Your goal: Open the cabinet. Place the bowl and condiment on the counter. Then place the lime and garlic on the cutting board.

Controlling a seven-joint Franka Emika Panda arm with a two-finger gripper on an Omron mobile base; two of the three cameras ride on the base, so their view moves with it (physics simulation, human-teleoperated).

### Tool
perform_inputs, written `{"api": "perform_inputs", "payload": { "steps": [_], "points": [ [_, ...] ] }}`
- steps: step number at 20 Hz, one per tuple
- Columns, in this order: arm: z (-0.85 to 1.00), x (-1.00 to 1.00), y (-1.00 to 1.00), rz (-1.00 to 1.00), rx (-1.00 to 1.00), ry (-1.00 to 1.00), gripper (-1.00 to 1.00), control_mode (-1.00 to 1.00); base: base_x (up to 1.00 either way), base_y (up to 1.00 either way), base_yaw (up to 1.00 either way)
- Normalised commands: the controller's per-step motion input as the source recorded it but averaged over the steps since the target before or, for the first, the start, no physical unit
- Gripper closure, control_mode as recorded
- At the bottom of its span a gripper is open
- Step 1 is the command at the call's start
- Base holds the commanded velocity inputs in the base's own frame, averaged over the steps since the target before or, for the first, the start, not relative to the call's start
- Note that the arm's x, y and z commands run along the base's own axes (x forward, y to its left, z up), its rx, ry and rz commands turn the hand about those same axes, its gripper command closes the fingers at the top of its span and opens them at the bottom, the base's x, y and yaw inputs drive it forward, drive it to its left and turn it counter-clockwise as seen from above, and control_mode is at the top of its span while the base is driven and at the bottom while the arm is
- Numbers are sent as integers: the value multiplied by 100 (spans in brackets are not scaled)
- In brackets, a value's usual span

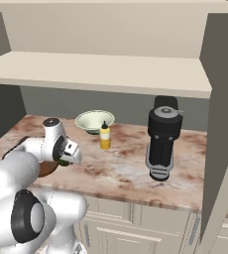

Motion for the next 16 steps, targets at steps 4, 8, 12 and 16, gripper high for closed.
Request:
{"api": "perform_inputs", "payload": {
  "steps": [4, 8, 12, 16],
  "points": [
    [17, 1, 41, 0, 0, 0, 100, -100, 0, 0, 0],
    [13, 14, 40, 0, 0, 0, 100, -100, 0, 0, 0],
    [4, 29, 37, 0, 0, 0, 100, -100, 0, 0, 0],
    [5, 43, 27, 0, 0, -1, 100, -100, 0, 0, 0]
  ]
}}
